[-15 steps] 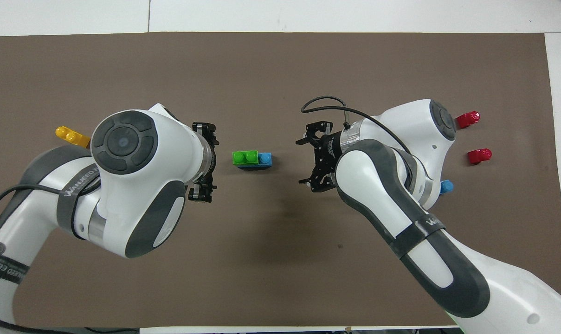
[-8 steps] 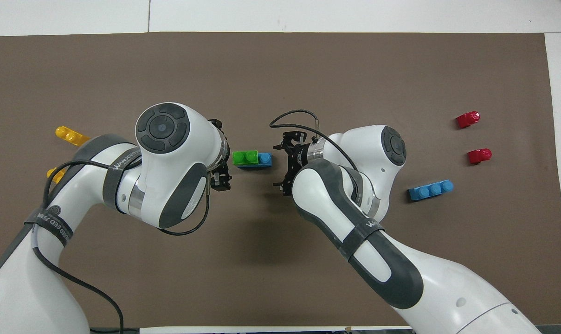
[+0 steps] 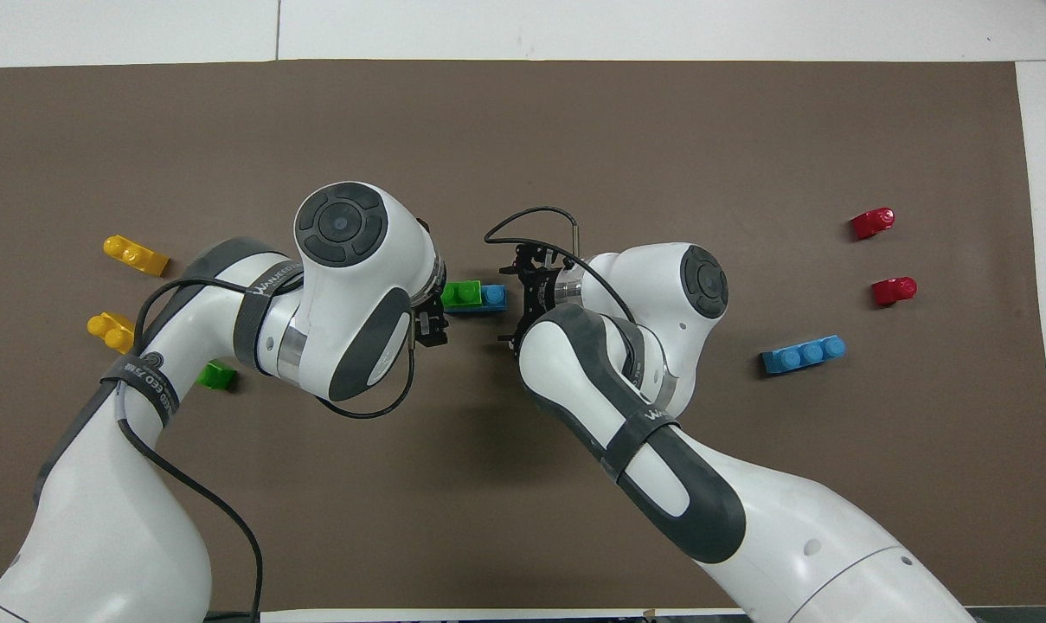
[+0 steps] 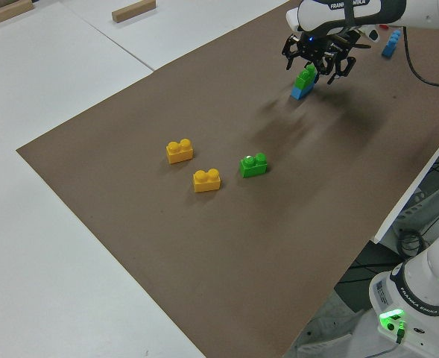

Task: Remove green block with left arm and hold with right
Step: 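Pull the green brick with the left gripper while the right gripper pulls blue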

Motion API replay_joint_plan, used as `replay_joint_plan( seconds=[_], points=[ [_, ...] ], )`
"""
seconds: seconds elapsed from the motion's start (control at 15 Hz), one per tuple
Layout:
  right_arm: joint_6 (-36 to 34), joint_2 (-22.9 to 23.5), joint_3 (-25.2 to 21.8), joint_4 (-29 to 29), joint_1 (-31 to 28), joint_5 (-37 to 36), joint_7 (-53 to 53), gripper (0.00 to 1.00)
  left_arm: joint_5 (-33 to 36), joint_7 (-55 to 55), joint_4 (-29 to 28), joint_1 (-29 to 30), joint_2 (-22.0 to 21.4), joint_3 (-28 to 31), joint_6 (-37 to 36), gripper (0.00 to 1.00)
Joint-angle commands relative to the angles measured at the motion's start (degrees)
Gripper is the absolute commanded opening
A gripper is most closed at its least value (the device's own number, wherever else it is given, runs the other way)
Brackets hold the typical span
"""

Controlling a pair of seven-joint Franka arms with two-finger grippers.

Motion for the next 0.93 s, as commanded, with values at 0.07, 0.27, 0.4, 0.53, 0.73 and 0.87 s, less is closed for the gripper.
replay_joint_plan(
  seconds=[0.07,0.27,0.4,0.53,0.73,0.87],
  points=[
    [2.1,2.0,0.0,2.0,0.5,2.2,-0.7,0.96,0.1,-2.3,0.8,-1.4,1.3,1.0,1.7,1.00],
    [2.1,3.3,0.0,3.9,0.8,2.5,-0.7,0.96,0.2,-3.4,0.4,-1.4,1.6,1.0,2.6,1.00],
    [2.1,3.6,0.0,4.4,0.9,2.6,-0.7,0.96,0.5,-3.5,0.4,-1.4,1.6,1.0,2.7,1.00],
    [2.5,3.8,0.0,4.6,0.9,2.6,-0.6,0.96,0.5,-3.5,0.1,-1.4,1.6,1.0,3.1,1.00],
    [3.1,5.2,0.0,5.0,0.9,2.5,-0.7,0.96,0.5,-3.5,-0.4,-1.4,1.6,1.0,3.6,1.00],
    [4.5,5.7,0.0,4.9,1.1,2.6,-0.8,0.96,0.5,-3.5,-0.4,-1.4,1.6,1.0,3.6,1.00]
  ],
)
